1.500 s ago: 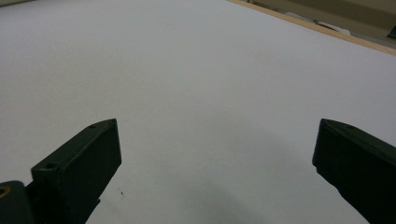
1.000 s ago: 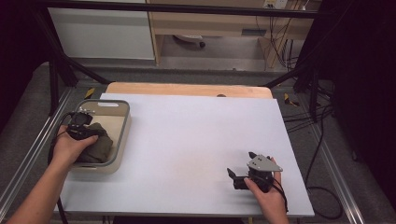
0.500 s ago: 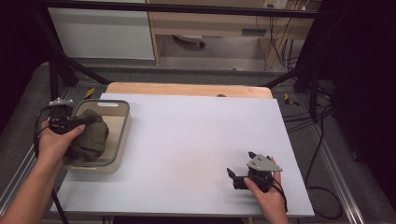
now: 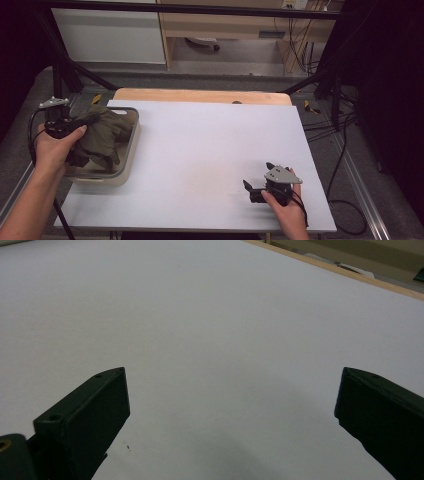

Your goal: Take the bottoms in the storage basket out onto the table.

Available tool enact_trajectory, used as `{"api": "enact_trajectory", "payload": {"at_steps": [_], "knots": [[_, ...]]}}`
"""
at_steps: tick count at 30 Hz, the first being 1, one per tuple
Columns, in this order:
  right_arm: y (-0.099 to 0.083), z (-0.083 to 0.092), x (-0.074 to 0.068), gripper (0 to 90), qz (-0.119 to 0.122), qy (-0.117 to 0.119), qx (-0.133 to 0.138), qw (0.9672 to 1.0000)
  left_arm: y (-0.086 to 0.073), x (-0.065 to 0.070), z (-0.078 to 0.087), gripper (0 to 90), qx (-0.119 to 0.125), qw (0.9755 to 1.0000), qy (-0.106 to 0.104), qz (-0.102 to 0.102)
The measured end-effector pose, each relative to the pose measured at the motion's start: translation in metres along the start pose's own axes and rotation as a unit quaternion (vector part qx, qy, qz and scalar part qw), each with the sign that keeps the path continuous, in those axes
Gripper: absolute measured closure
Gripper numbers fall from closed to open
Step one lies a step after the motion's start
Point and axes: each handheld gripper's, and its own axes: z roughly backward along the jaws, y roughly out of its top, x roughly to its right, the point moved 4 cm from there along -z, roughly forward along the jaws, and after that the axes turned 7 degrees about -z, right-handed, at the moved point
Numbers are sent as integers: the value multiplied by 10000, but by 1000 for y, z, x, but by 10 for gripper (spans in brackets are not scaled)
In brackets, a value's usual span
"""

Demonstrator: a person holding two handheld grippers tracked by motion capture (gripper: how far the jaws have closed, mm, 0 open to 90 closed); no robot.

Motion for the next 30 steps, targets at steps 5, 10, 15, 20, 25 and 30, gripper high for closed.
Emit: {"api": "enact_trajectory", "payload": {"at_steps": [5, 10, 15, 20, 25, 30], "knots": [[0, 0, 0, 18, 1, 1, -17, 10000, 5, 0, 5, 732, 111, 9999, -47, 79], [0, 0, 0, 18, 1, -2, -22, 10000, 12, 0, 11, 733, 271, 9994, -106, 185], [0, -1, 0, 18, 6, 5, -25, 10000, 21, 3, 17, 733, 427, 9987, -160, 233], [0, -1, -1, 18, 1, 6, -26, 10000, 37, 9, 24, 733, 562, 9981, -201, 159], [0, -1, 0, 18, 0, 5, -21, 10000, 46, 13, 28, 733, 608, 9978, -224, 105], [0, -1, -1, 18, 3, 14, -30, 10000, 57, 24, 29, 733, 650, 9975, -260, -19]]}}
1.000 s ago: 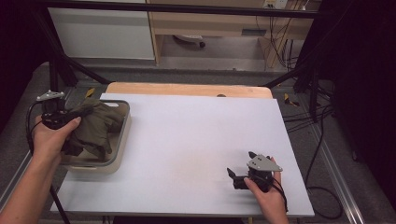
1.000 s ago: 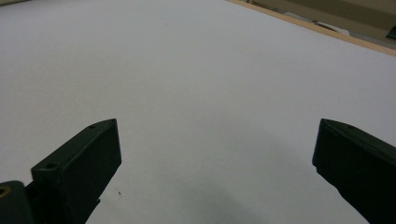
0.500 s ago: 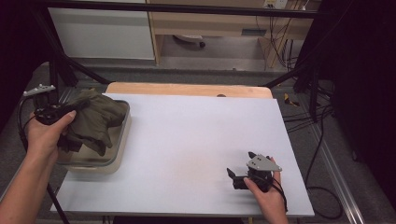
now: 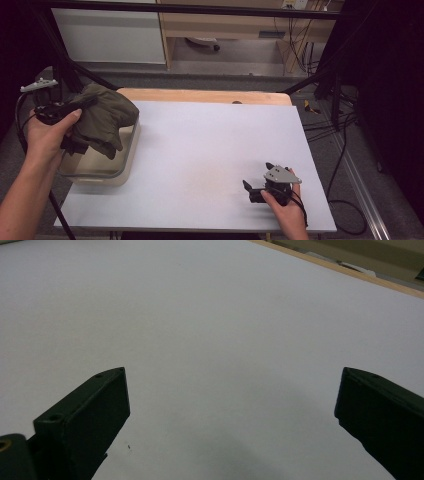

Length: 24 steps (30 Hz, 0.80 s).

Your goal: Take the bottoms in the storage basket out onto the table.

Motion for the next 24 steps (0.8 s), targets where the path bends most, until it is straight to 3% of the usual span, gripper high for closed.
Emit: {"api": "enact_trajectory", "payload": {"at_steps": [10, 17, 24], "knots": [[0, -2, 0, 18, -4, -4, -25, 10000, 27, 18, -15, 732, 13, 9999, -88, -137], [0, -4, 0, 19, 33, -13, -61, 10000, 32, 29, -34, 731, 11, 9998, -186, -20], [-1, -2, 7, 20, -69, -131, -78, 9999, 42, 44, -42, 731, -18, 9996, -216, -179]]}}
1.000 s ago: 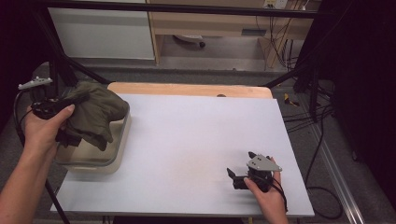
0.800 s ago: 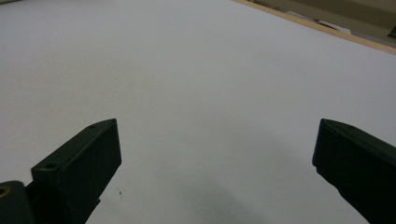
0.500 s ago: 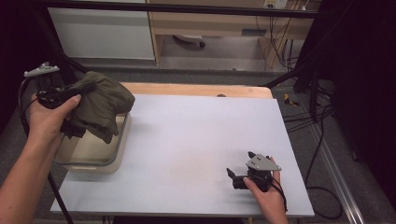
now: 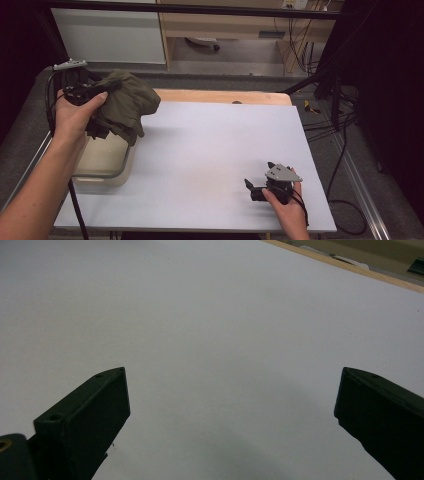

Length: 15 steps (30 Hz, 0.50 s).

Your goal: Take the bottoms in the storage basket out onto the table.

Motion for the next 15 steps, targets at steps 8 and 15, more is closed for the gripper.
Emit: {"api": "enact_trajectory", "payload": {"at_steps": [8, 15], "knots": [[-1, -3, -2, 28, 21, 56, -112, 9999, -4, 5, -10, 731, -45, 10000, -48, 21], [-1, -4, -4, 29, 100, 97, -144, 9998, -6, 17, -21, 730, -119, 9999, -113, -50]]}}
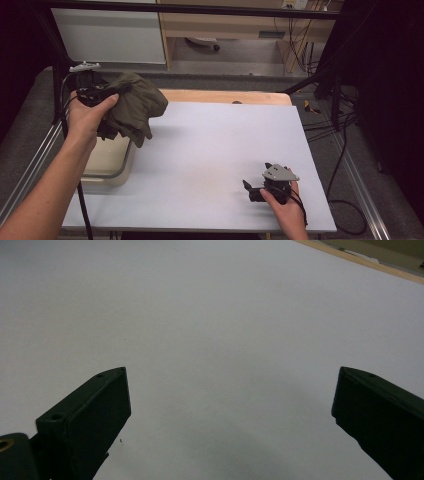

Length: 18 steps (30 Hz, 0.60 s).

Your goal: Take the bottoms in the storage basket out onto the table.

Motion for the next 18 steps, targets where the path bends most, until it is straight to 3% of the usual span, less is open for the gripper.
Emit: {"api": "enact_trajectory", "payload": {"at_steps": [9, 18], "knots": [[0, -2, -3, 31, -10, 6, -29, 10000, 0, 18, -23, 730, -74, 9998, -112, -114], [0, -1, -2, 31, -74, -24, -23, 10000, -1, 28, -32, 729, -39, 9997, -238, -91]]}}
